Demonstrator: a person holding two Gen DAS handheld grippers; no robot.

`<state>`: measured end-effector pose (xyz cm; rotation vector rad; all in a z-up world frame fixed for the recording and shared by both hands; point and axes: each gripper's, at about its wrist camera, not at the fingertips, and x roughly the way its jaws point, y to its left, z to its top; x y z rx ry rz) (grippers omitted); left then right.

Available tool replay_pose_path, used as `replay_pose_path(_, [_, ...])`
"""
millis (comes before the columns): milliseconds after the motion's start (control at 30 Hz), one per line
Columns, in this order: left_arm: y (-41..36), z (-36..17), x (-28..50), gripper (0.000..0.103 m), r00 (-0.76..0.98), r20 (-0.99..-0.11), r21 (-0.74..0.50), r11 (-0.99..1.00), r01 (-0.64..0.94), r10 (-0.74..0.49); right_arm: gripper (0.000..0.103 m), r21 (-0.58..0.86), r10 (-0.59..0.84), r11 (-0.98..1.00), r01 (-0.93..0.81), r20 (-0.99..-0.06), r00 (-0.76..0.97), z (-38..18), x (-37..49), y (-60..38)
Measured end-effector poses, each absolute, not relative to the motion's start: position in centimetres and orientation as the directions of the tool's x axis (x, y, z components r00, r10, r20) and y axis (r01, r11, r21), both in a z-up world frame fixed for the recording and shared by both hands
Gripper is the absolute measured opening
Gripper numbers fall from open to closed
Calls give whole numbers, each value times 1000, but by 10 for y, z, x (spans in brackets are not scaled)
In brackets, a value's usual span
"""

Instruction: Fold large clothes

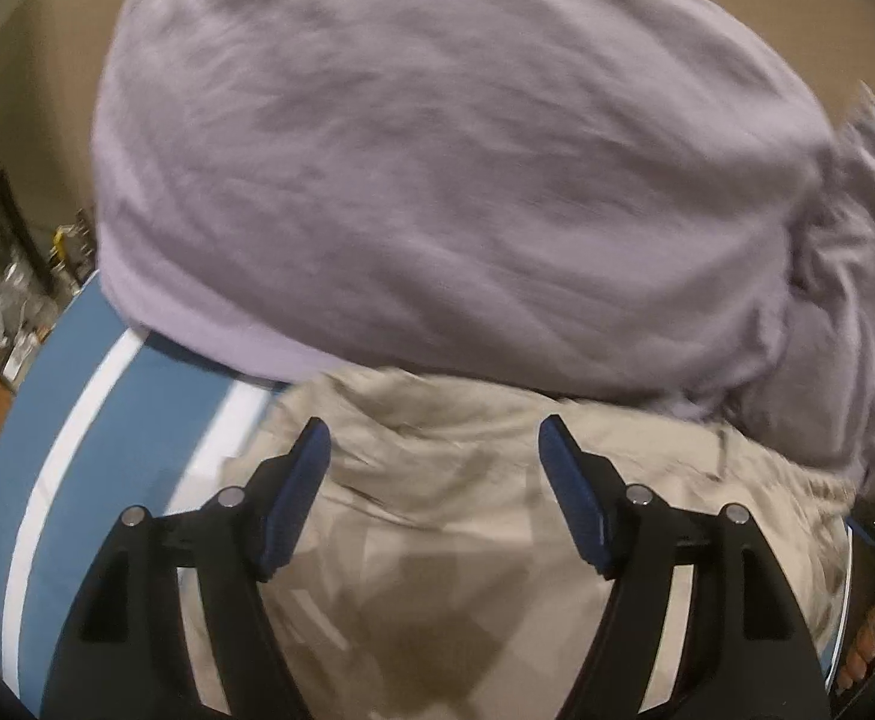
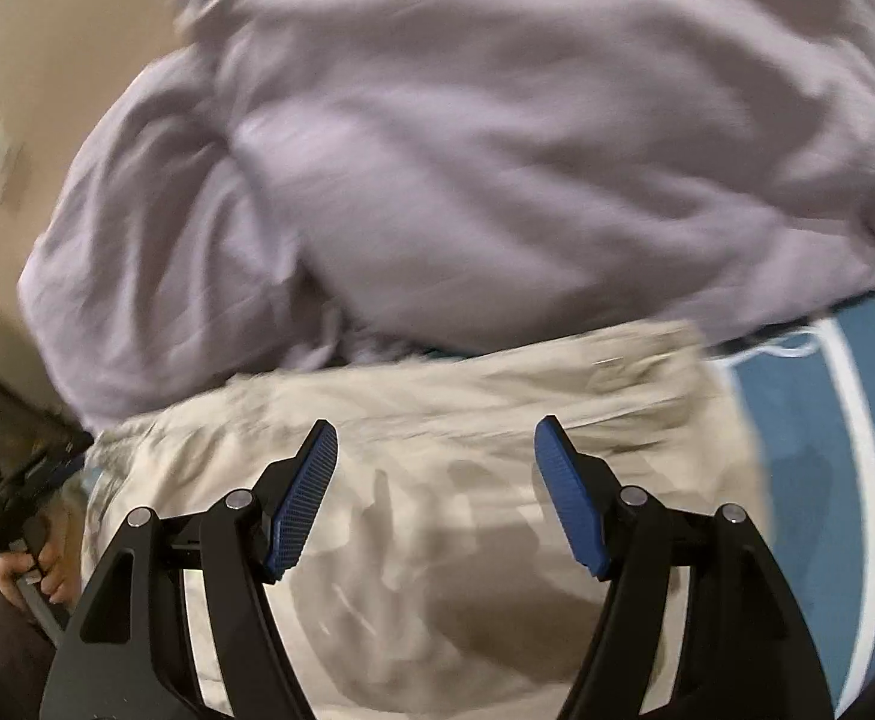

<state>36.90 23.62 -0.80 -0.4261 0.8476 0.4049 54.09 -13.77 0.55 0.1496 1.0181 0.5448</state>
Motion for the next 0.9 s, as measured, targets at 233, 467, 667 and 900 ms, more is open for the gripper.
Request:
replay_pose_path(233, [172,-16,377,73,612,-784,-168,912,-375,108,70,292,470,841,-457,-812,346,-13,528,-76])
replay_pose_path(467, [153,-26,387,73,610,-786,-147,928,-343,101,49,236,411,851,-468,-855,316,-47,526,-64])
replay_pose_path(667, [151,-32,402,73,609,-788,-155,928,-338,91,7,227,417,840,-493,-851,319,-54,528,-60])
replay_pose_path(900, [152,-28,402,73,620,-780,-168,925,-340,86,3,156,395,860,-486,-806,441,-27,539,-53])
